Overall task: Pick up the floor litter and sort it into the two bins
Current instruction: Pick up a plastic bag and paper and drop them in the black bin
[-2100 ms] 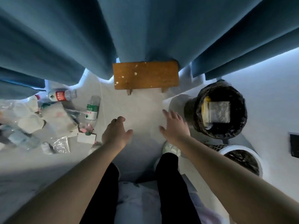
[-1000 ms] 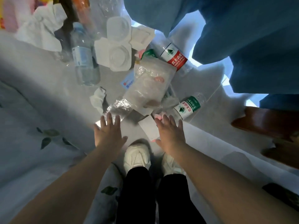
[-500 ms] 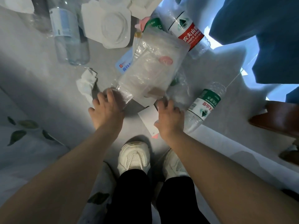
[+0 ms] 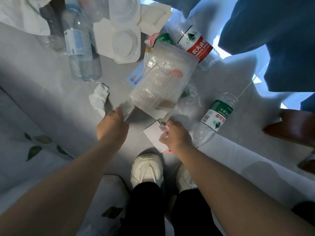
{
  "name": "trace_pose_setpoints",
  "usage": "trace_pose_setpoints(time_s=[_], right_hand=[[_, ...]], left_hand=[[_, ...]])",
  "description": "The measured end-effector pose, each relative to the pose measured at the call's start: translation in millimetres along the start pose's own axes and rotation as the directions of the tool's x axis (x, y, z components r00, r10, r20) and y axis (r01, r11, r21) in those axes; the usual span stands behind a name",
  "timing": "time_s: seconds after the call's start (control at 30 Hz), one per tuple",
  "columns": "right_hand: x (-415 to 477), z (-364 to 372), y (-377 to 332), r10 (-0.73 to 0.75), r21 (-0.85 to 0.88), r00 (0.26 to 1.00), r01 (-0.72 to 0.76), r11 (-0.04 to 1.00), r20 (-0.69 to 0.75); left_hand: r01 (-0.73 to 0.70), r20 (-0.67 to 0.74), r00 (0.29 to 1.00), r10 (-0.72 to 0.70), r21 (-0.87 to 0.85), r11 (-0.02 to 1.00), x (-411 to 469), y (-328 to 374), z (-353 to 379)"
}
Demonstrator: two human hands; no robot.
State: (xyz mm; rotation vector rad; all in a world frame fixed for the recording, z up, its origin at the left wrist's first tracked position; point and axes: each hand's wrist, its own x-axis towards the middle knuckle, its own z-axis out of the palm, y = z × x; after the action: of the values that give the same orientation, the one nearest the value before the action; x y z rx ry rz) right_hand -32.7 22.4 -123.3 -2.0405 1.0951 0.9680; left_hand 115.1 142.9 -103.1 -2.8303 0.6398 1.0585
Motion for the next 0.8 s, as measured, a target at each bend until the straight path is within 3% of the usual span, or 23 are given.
trace_pose_setpoints(time_s=[0.17, 0.3, 0.43, 0.57, 0.8], right_hand=[[1.0, 25.4, -15.7, 0.066, -0.261, 0.985, -0.107, 0.959, -0.162], [3.4, 48.1, -14.9, 0.053, -0.252, 0.966, -0.119, 0.960, -0.253], [-5.7, 38.1, -8.7, 0.049, 0.028, 0.985, -0.045, 0.999, -0.165], [-41.7, -8.5, -10.1, 0.114, 0.354, 0.987, -0.067, 0.933, -0.115], [-156.5, -133.5, -6.3, 0.175, 0.585, 0.975, -0.064, 0.808, -0.136]], left_hand=[[-0.021, 0.029, 0.999, 0.021, 0.021, 1.000, -10.3, -6.9, 3.2], [-0.064, 0.007, 0.998, 0.064, -0.007, 0.998, -14.5, -14.9, 12.5], [-0.062, 0.001, 0.998, 0.062, -0.023, 0.998, -21.8, -19.2, 5.8], [-0.042, 0.031, 0.999, 0.043, -0.035, 0.998, -45.2, -14.1, -32.7], [-0.133, 0.056, 0.989, 0.136, -0.065, 0.989, -123.0, 30.0, -155.6]])
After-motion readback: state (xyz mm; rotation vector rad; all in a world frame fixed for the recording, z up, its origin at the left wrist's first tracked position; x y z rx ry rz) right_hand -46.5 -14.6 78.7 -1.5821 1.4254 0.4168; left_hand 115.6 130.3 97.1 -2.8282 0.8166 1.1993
